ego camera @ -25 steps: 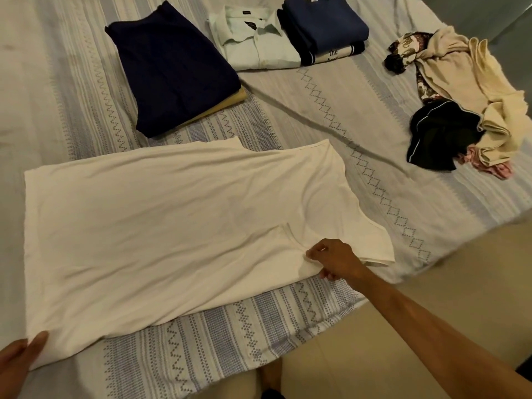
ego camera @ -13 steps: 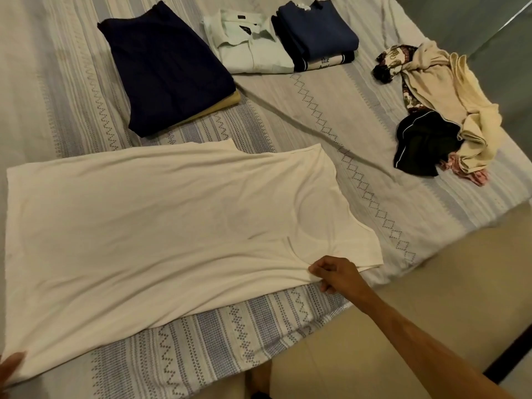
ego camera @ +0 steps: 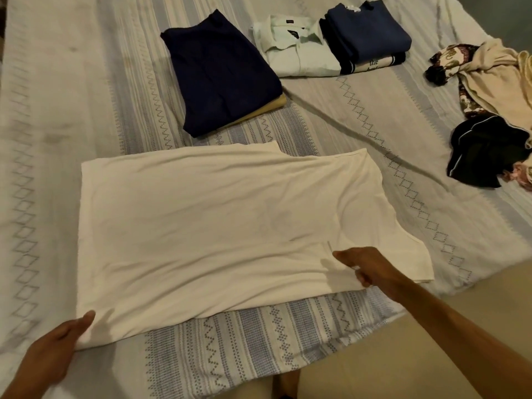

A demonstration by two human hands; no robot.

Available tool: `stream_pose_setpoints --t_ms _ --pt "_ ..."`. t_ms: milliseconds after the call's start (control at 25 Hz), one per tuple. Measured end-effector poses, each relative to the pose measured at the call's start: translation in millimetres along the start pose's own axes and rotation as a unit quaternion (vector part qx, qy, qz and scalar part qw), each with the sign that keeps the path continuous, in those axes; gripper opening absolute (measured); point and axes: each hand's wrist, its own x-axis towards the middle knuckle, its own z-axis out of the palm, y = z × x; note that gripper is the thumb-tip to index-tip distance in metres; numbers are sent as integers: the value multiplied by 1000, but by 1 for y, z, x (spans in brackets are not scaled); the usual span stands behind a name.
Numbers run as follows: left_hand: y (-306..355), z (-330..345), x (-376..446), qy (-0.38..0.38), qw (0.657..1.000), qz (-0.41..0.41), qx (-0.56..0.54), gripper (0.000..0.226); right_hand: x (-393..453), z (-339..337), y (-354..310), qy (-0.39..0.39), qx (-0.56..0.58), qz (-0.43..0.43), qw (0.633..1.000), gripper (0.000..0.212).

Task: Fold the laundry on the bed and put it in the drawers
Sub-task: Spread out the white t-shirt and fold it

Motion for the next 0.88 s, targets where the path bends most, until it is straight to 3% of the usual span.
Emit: stream_pose_setpoints --t_ms 160,360,520,600,640,720,760,880 --pt "35 -4 17 30 998 -44 -33 91 25 24 -44 16 5 41 999 45" --pt "80 2 -17 12 989 -132 -60 69 26 56 -50 5 70 10 997 6" --pt "69 -3 -20 -37 989 -136 -45 69 16 59 -37 3 105 -31 994 16" --pt "61 -10 -22 -10 998 -59 -14 55 11 54 -34 -4 96 -42 994 27" --pt "49 -14 -13 -22 998 -66 -3 58 9 51 -32 2 68 -51 996 30" --pt "10 -20 11 -72 996 -49 -23 88 4 42 -25 45 7 -52 998 33" --pt "-2 -18 13 -80 995 -43 -32 86 -2 36 -20 73 -7 -40 997 35" --pt "21 -5 -23 -62 998 -28 1 41 -21 18 3 87 20 24 996 37"
